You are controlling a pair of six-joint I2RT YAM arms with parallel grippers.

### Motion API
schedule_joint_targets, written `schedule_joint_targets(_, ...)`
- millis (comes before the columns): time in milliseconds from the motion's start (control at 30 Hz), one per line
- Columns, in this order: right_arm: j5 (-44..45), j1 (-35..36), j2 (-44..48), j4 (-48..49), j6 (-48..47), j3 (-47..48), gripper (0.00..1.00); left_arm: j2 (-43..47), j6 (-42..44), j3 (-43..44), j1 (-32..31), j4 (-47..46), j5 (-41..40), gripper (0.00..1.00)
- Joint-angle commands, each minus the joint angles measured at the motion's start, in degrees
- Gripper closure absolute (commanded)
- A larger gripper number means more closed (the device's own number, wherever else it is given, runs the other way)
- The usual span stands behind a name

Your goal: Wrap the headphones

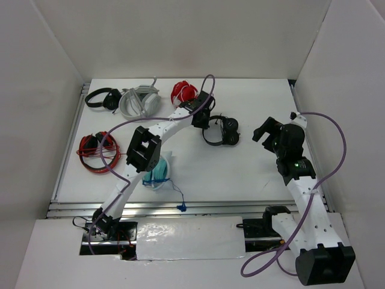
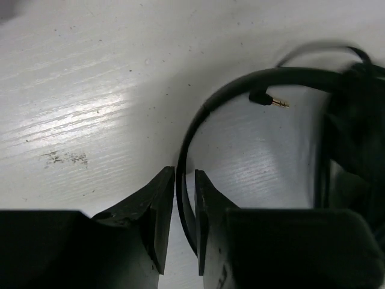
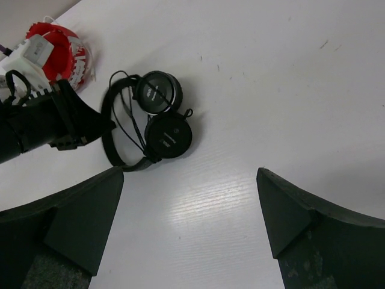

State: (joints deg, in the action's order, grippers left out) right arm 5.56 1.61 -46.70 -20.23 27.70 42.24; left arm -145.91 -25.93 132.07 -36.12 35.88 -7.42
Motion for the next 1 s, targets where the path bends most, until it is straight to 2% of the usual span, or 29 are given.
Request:
schedule_joint_targets(0, -0.20, -0.46, -0.67, 1.24, -0.72, -0.23, 0.00, -1.31, -4.13, 2.40, 1.23, -1.25, 0.92, 0.66)
schedule_joint_targets(33, -0.38, -0.46, -0.68, 1.33, -0.72, -0.23, 0.00, -1.31, -3.95, 2.40, 1.40, -1.34, 1.00, 0.57)
schedule_joint_targets(67, -0.38, -0.46, -0.76, 1.51, -0.72, -0.31, 0.00, -1.05, -3.86, 2.23, 1.40, -1.25, 0.83, 0.55)
schedule_joint_targets(300, -0.90, -0.46, -1.47, 1.51, -0.72, -0.23, 0.00, 1.32, -3.16, 0.82, 1.31, -1.25, 0.30, 0.50)
schedule_joint_targets(667, -2.40, -0.46, 0.03, 0.98, -0.99, 0.48, 0.00, 10.10, 0.52, -0.06, 0.52, -0.11, -1.37, 0.30)
schedule_joint_targets(733, -2.49, -0.46, 0.64, 0.72, -0.72, 0.83, 0.00, 14.40, 1.06, -1.46, 0.44, -0.02, -2.16, 0.22)
schedule_joint_targets(800, -2.57, -0.46, 1.25, 0.72, -0.37, 0.83, 0.00, 19.74, 2.02, -4.87, 0.35, -0.02, -3.21, 0.19)
schedule_joint_targets(833, -2.57, -0.46, 1.95, 0.63, -0.28, 0.83, 0.00, 22.22, 2.38, -6.72, 0.17, -0.11, -4.95, 0.07)
schedule_joint_targets(867, -2.66, -0.46, 2.31, 0.37, -0.19, 0.83, 0.00, 24.51, 2.47, -8.74, 0.00, -0.37, -6.19, 0.03)
schedule_joint_targets(967, -1.79, -0.46, 3.19, -0.95, 0.68, 1.18, 0.00, 36.54, 1.33, -21.29, -0.18, -3.79, -10.68, 0.01)
